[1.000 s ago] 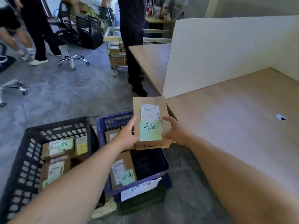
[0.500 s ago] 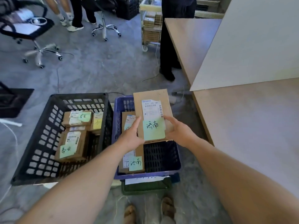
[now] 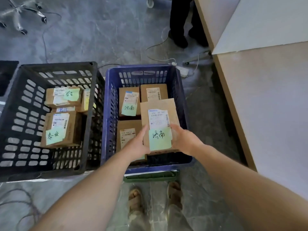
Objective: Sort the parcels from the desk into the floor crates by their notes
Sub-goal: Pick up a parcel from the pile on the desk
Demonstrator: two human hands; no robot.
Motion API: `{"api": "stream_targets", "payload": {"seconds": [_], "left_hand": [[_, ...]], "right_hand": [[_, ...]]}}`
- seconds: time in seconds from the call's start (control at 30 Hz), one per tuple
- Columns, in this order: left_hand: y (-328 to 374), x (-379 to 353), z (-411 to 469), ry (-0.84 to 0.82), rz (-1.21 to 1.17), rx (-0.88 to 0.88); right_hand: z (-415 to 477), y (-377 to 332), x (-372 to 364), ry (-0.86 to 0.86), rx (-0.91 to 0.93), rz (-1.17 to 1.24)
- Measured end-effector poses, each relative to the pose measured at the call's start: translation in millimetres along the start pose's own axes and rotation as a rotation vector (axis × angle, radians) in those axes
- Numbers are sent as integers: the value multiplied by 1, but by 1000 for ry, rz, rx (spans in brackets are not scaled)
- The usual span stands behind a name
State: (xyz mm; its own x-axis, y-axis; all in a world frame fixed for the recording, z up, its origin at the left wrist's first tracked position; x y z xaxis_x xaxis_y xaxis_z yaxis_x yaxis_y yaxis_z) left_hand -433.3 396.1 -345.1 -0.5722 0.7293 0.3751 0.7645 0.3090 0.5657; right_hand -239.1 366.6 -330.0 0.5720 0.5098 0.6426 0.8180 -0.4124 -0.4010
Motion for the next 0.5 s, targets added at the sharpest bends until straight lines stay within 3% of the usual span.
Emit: {"api": "stream_targets", "payload": {"seconds": [0.5], "left_hand": [[-36, -27, 49, -47, 153, 40]], "right_hand": [[39, 38, -72, 9, -139, -79]]}}
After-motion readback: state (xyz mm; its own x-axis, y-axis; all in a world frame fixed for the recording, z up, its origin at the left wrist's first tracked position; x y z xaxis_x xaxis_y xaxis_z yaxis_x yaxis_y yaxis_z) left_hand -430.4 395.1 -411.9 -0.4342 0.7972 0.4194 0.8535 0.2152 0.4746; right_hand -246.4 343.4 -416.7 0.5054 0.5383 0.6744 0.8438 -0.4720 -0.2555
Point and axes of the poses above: each hand's wrist, its own z-axis towards the middle knuckle, its own x-axis out of the back of the hand, y = z × x, the point moved 1 cm from there along z, towards the middle knuckle
